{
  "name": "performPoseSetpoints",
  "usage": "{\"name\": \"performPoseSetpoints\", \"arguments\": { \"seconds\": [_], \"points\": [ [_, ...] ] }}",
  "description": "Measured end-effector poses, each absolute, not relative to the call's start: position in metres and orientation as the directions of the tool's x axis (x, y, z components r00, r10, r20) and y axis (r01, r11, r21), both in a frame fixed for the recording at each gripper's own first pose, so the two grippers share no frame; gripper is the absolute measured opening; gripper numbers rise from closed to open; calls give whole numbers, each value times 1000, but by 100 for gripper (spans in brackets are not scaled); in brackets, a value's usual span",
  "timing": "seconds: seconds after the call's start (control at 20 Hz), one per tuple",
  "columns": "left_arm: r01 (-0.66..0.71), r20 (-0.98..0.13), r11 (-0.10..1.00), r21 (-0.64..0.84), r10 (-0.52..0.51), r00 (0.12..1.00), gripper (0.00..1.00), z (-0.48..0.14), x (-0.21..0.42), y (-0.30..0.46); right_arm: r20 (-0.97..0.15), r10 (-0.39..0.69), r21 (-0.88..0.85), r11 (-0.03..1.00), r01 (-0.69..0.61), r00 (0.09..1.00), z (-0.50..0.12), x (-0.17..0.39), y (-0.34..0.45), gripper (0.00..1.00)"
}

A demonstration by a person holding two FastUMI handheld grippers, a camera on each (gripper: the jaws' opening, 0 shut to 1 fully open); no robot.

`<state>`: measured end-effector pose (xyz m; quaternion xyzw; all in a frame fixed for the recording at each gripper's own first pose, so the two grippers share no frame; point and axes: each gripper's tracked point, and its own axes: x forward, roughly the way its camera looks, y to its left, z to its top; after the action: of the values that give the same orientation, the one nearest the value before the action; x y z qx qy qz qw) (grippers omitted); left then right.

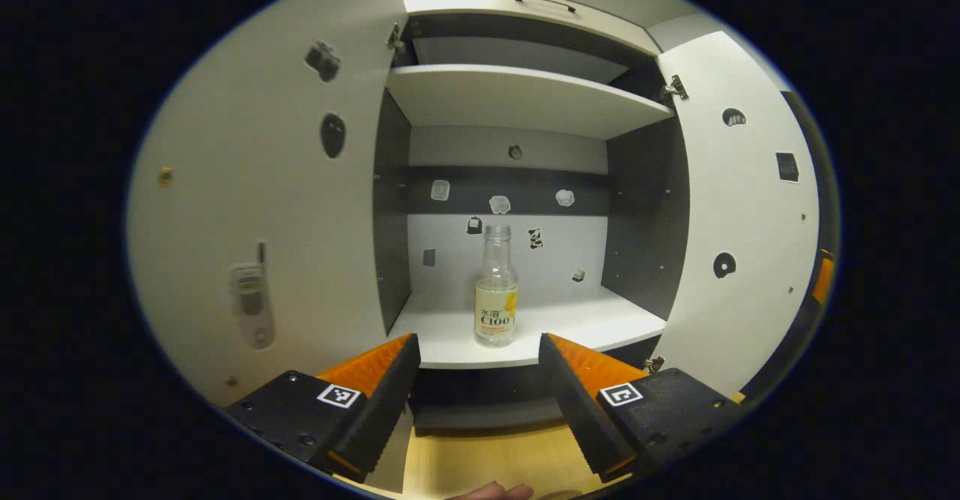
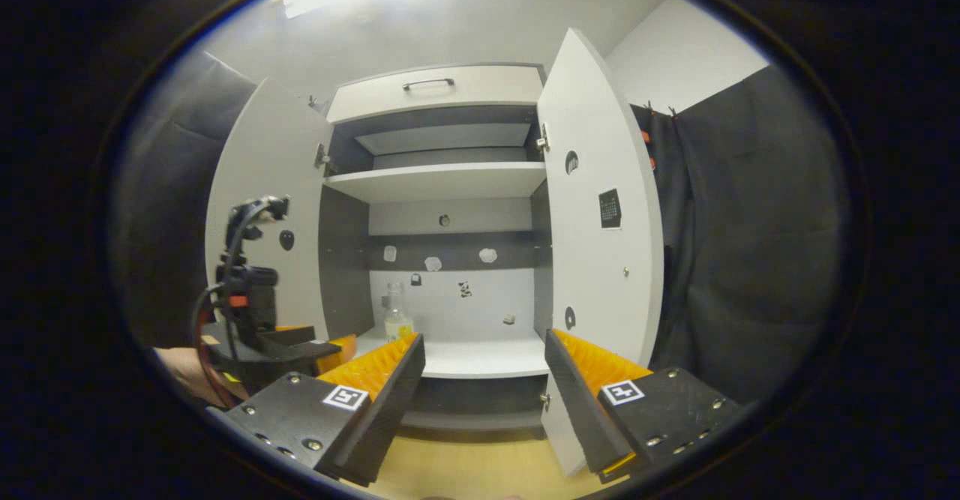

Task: Grasp the bottle in the cabinet with the left hand and place it on the coaster, then close the right door with the right hand and the left door with the left hand.

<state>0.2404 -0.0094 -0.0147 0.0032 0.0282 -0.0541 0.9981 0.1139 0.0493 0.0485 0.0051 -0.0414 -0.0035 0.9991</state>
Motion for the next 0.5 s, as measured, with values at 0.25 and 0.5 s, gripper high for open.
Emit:
{"name": "performPoseSetpoints", "arguments": {
  "seconds": [0.25, 0.5],
  "points": [
    [113, -16, 992, 60, -112, 994, 100, -16, 328, -29, 62, -62, -12, 998, 62, 996, 42, 113, 40, 97],
    [83, -56, 996, 32, -81, 995, 99, -34, 395, -36, 44, -96, -50, 994, 98, 994, 31, 104, 26, 98]
  ]
}}
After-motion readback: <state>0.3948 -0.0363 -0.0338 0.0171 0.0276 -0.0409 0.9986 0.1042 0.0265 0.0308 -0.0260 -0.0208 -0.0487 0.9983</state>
